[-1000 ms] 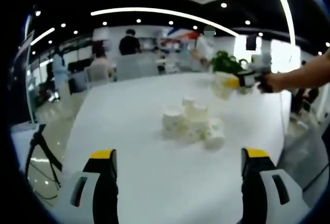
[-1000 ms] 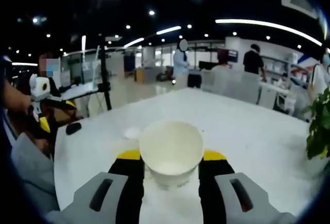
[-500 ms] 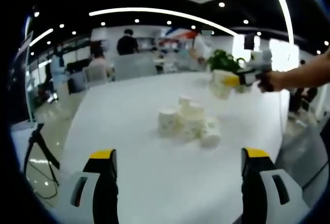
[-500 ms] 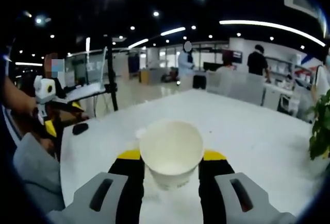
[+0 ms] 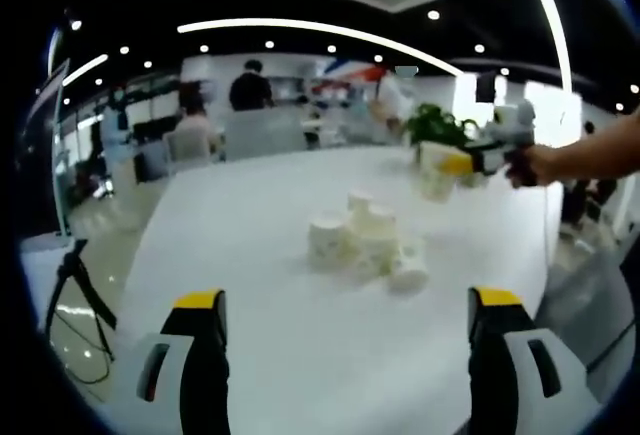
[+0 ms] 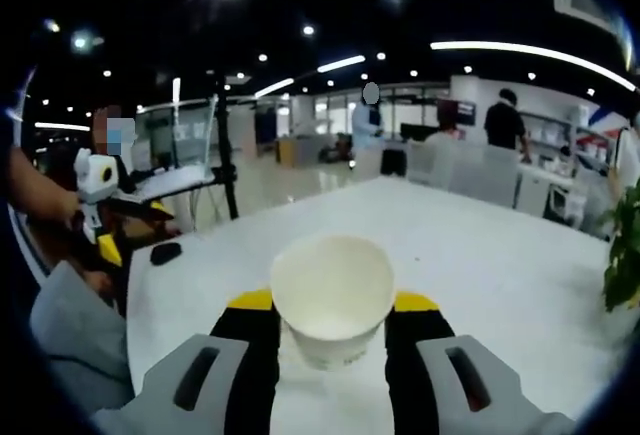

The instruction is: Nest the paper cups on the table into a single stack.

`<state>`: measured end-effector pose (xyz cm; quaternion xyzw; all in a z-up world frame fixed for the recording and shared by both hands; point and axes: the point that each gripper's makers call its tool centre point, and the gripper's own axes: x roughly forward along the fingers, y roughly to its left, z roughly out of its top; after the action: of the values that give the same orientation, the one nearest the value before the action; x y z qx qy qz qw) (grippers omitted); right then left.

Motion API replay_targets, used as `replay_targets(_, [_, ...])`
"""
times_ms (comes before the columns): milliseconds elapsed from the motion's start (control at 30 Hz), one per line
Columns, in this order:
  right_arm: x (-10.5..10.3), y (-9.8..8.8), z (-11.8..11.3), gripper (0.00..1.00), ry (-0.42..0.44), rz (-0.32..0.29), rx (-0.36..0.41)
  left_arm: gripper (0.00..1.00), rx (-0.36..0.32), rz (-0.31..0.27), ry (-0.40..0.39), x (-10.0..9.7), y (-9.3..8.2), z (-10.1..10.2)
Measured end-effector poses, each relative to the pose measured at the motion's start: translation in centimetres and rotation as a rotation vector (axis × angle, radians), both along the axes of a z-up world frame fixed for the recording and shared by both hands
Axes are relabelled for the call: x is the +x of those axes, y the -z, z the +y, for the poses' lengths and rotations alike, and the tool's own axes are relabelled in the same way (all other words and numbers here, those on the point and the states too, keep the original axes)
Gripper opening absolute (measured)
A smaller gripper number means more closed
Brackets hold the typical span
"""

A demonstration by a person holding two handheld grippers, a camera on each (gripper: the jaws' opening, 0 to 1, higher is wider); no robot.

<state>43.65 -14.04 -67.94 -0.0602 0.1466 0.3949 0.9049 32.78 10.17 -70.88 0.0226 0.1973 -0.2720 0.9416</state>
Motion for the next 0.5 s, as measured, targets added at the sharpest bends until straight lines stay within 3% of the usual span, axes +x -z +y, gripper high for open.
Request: replay_targets(500, [-1.7,-0.5,1.2,0.38,-0.039,-0.004,0.011,0.98,0.002,0.0,0.007,-0.2,-0.2,0.1])
